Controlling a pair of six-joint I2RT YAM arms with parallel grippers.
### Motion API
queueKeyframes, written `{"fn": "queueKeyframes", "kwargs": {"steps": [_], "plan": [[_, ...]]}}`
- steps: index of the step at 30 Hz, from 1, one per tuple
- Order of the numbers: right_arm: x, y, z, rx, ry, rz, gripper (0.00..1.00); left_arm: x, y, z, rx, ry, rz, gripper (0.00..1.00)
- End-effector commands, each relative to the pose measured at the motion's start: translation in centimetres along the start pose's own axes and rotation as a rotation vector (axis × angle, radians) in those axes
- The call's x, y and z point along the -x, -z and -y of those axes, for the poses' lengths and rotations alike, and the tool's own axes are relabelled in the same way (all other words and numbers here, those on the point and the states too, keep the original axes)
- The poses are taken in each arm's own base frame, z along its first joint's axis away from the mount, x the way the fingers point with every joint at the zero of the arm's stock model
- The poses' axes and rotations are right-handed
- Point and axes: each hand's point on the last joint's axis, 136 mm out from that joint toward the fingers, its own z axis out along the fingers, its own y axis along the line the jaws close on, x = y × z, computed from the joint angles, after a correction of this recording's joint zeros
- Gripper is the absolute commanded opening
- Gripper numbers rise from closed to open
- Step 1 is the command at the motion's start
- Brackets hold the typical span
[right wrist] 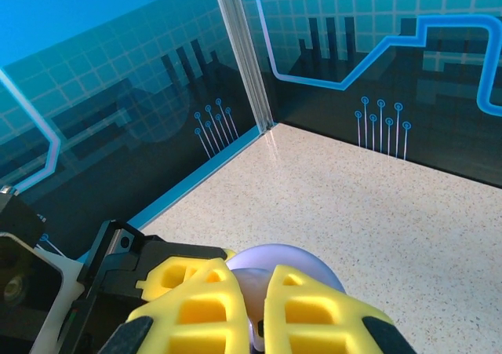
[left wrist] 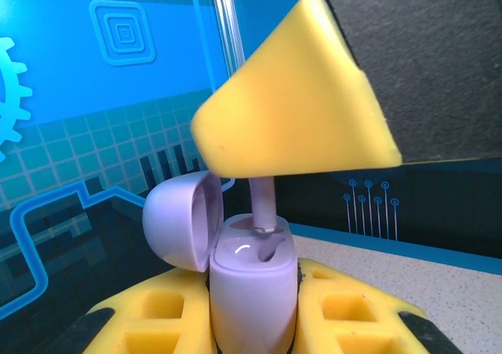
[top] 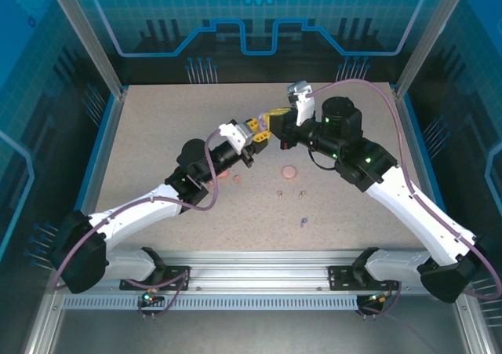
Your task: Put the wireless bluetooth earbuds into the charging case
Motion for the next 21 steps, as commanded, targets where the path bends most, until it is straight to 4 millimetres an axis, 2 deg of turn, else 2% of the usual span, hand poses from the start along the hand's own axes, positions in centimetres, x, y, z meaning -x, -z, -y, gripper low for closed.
{"fn": "queueKeyframes", "kwargs": {"steps": [1, 8, 21], "plan": [[-0.6, 0.6, -0.6, 0.021, 0.001, -0.011, 0.0, 2.8, -0.1, -0.1, 0.001, -0.03, 0.065, 0.0], [-1.2, 0.3, -0.5, 0.024, -0.001, -0.029, 0.01, 2.9, -0.1, -0.1, -0.001, -0.03, 0.068, 0.0], [-2.8, -1.4, -0.9, 0.059, 0.048, -0.115, 0.0, 3.0, 0.0, -0.1, 0.0, -0.03, 0.07, 0.0]]}}
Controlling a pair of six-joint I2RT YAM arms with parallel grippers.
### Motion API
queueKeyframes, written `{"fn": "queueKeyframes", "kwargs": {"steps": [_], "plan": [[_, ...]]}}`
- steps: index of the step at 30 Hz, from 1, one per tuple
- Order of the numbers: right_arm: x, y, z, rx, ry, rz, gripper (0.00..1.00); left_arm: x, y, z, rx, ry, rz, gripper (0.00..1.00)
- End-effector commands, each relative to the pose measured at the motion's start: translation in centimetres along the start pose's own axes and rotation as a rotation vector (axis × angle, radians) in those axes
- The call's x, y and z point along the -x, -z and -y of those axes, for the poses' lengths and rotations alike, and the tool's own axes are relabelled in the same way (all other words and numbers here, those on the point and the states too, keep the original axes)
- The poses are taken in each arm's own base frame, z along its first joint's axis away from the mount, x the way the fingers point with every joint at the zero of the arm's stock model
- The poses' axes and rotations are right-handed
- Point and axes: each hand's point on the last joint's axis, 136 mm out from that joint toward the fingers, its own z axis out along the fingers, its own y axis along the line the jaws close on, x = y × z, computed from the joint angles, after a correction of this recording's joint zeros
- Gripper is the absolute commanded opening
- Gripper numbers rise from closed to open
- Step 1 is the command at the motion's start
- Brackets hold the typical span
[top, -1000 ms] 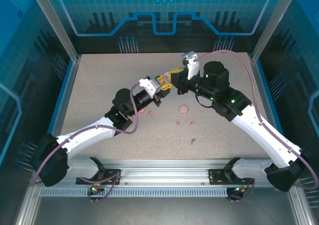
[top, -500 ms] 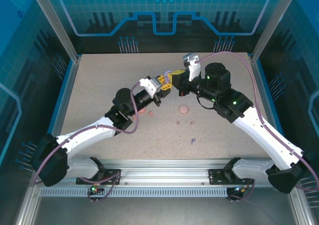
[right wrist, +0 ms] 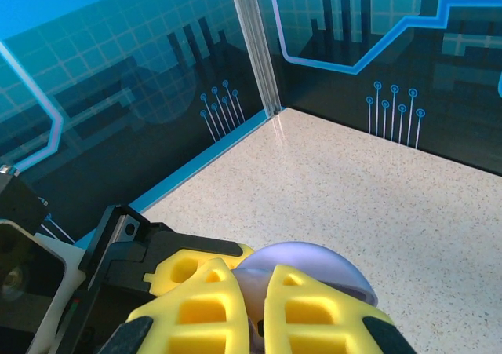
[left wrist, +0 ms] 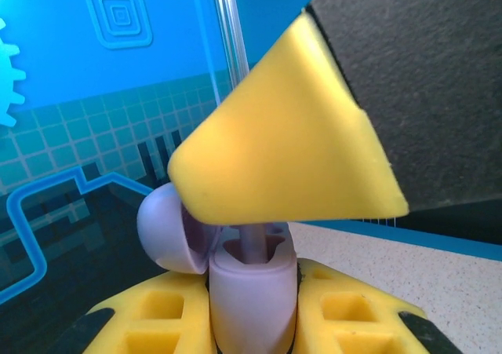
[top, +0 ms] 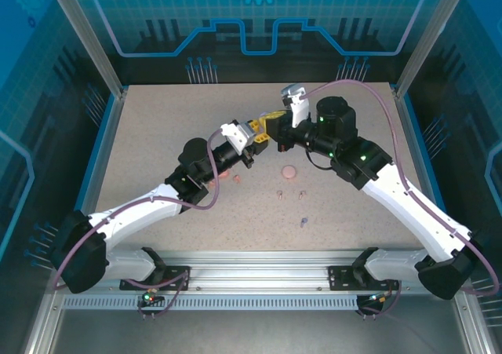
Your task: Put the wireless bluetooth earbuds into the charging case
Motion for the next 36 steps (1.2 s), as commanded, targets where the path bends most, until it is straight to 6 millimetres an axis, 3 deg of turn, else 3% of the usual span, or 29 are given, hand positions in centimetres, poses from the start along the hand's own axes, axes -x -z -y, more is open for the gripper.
{"fn": "queueKeyframes", "kwargs": {"steps": [1, 8, 16, 36], "plan": [[-1.4, -0.3, -0.6, 0.023, 0.026, -0.067, 0.0, 3.9, 0.2, -0.1, 0.002, -0.035, 0.112, 0.0], [-0.4, 0.7, 0.5, -0.029, 0.006, -0.015, 0.0, 3.7, 0.2, 0.0, 0.0, -0.034, 0.107, 0.0], [2.2, 2.3, -0.4, 0.0, -0.007, 0.067, 0.0, 3.5, 0.2, 0.0, -0.001, -0.03, 0.103, 0.0], [-0.7, 1.1, 1.2, -0.045, -0.019, -0.003, 0.0, 4.2, 0.4, -0.1, 0.002, -0.033, 0.119, 0.0]]}}
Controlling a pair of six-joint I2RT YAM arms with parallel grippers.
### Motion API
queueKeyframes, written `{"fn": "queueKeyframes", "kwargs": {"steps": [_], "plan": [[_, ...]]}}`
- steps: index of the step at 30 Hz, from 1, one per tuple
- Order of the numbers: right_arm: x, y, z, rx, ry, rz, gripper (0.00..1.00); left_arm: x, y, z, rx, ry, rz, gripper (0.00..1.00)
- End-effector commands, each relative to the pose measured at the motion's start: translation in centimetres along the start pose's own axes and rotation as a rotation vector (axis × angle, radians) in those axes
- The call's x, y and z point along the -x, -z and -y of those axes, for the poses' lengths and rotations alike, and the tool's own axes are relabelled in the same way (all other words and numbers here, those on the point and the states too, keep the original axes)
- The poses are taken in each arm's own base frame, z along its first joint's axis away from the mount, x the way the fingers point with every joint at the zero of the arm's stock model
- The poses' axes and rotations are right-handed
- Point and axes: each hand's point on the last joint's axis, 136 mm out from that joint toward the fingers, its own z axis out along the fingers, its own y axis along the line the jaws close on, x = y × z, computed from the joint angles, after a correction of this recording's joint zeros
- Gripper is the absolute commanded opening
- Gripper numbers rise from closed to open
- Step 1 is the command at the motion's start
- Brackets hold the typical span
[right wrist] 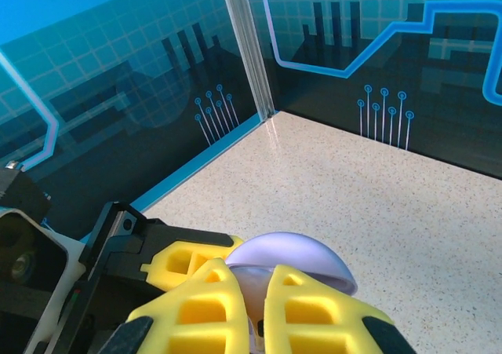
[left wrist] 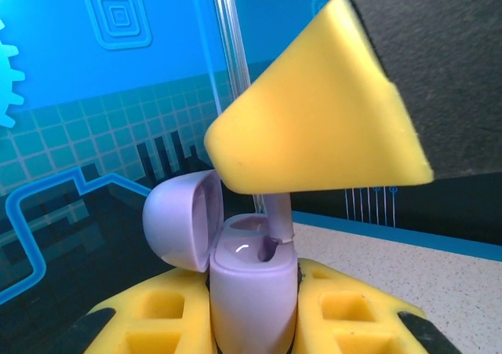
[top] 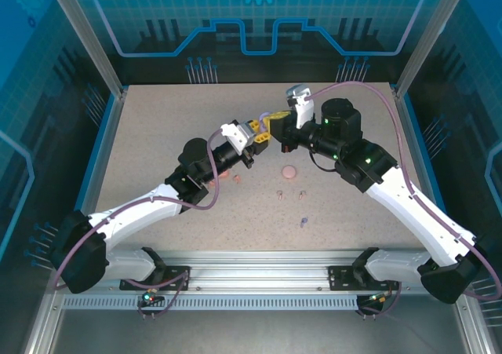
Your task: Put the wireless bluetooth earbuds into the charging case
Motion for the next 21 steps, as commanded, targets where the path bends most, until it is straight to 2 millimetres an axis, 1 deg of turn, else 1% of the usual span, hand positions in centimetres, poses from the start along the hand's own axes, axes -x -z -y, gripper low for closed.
{"fn": "queueKeyframes", "kwargs": {"steps": [1, 12, 13, 14, 16, 17, 18, 21], "plan": [[-1.1, 0.0, 0.8, -0.021, -0.013, -0.026, 0.0, 4.1, 0.5, -0.1, 0.005, -0.033, 0.114, 0.0], [-1.7, -0.1, 0.5, 0.005, 0.023, -0.059, 0.0, 4.2, 0.5, -0.2, 0.007, -0.032, 0.118, 0.0], [-1.8, -0.2, 0.5, 0.007, 0.024, -0.067, 0.01, 4.2, 0.5, -0.2, 0.006, -0.032, 0.116, 0.0], [-1.8, -0.2, 0.5, 0.01, 0.021, -0.068, 0.05, 4.2, 0.5, -0.1, 0.005, -0.031, 0.116, 0.0], [-1.6, -0.2, 0.4, 0.013, 0.015, -0.063, 0.07, 4.0, 0.4, -0.2, 0.005, -0.029, 0.112, 0.0], [-1.3, 0.0, 0.3, 0.014, 0.009, -0.056, 0.12, 3.9, 0.4, -0.1, 0.003, -0.027, 0.109, 0.0], [-1.1, 0.1, 0.2, 0.014, 0.004, -0.05, 0.17, 3.8, 0.3, -0.1, 0.003, -0.025, 0.107, 0.0], [0.3, 0.9, 0.1, 0.005, -0.014, -0.009, 0.38, 3.4, 0.3, -0.1, 0.007, -0.021, 0.098, 0.0]]}}
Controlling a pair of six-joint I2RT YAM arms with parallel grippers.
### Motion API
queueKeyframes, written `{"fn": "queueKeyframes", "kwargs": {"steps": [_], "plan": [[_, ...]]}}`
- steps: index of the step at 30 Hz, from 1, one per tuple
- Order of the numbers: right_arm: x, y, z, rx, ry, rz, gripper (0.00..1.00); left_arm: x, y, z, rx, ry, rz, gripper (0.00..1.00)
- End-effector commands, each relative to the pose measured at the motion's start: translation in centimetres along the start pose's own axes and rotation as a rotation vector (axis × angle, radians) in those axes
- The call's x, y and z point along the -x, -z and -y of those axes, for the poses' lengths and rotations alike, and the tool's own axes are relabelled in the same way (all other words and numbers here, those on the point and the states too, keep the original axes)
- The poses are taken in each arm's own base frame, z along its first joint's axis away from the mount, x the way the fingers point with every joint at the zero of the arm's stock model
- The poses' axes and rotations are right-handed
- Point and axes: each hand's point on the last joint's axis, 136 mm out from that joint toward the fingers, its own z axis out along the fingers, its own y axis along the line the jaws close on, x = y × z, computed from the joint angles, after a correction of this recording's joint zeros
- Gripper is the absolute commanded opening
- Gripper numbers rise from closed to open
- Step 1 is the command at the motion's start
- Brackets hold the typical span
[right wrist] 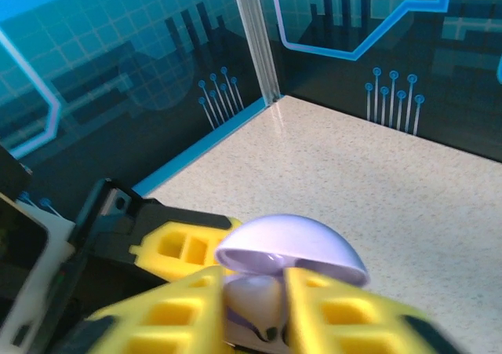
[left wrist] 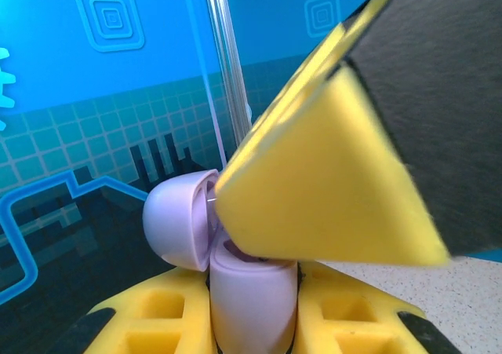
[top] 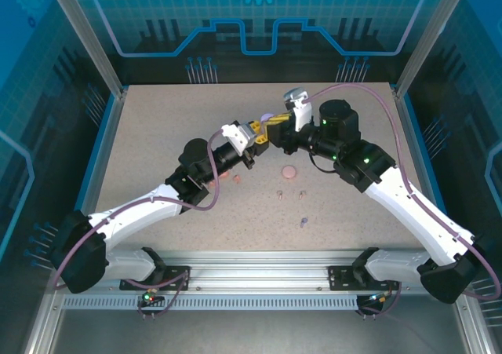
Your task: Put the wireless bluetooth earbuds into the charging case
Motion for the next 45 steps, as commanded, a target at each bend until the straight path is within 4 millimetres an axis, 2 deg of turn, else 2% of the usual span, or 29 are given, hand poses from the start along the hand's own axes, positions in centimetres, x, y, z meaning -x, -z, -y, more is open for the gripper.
{"fn": "queueKeyframes", "kwargs": {"steps": [1, 2, 8, 10, 12, 15, 18, 21, 26, 32, 36, 39, 45], "plan": [[1.8, 1.5, 0.0, -0.013, -0.022, 0.042, 0.43, 3.2, 0.3, -0.5, 0.019, -0.022, 0.092, 0.0], [2.5, 2.0, -0.2, -0.014, -0.026, 0.058, 0.49, 3.1, 0.4, -0.5, 0.021, -0.021, 0.09, 0.0], [5.5, 5.9, -0.4, -0.054, -0.075, 0.159, 0.63, 2.5, 0.5, -0.7, 0.042, -0.009, 0.085, 0.0], [5.9, 7.9, 0.5, -0.113, -0.126, 0.19, 0.66, 2.4, 0.7, -0.8, 0.052, -0.006, 0.087, 0.0], [5.4, 9.6, 2.0, -0.195, -0.189, 0.202, 0.67, 2.3, 0.9, -1.0, 0.066, -0.006, 0.09, 0.0], [1.8, 11.5, 5.7, -0.389, -0.341, 0.135, 0.69, 2.2, 1.1, -1.3, 0.083, -0.008, 0.092, 0.0], [-4.1, 12.1, 9.0, -0.58, -0.502, -0.002, 0.69, 2.1, 1.3, -1.5, 0.098, -0.004, 0.09, 0.0], [-10.8, 12.1, 10.9, -0.734, -0.647, -0.171, 0.68, 2.2, 1.4, -1.7, 0.106, -0.003, 0.091, 0.0], [-20.2, 11.6, 11.9, -0.884, -0.842, -0.367, 0.65, 2.5, 2.1, -1.7, 0.115, 0.005, 0.097, 0.0], [-28.6, 11.2, 11.4, -1.012, -1.0, -0.514, 0.63, 2.1, 2.9, -1.7, 0.121, 0.03, 0.092, 0.0], [-31.4, 10.1, 10.5, -1.05, -0.991, -0.606, 0.61, 1.8, 3.3, -1.6, 0.122, 0.037, 0.088, 0.0], [-32.8, 8.9, 9.9, -1.064, -0.974, -0.674, 0.59, 1.6, 3.6, -1.5, 0.124, 0.041, 0.088, 0.0], [-34.8, 6.6, 8.9, -1.052, -0.946, -0.765, 0.51, 1.6, 4.2, -1.5, 0.133, 0.044, 0.091, 0.0]]}}
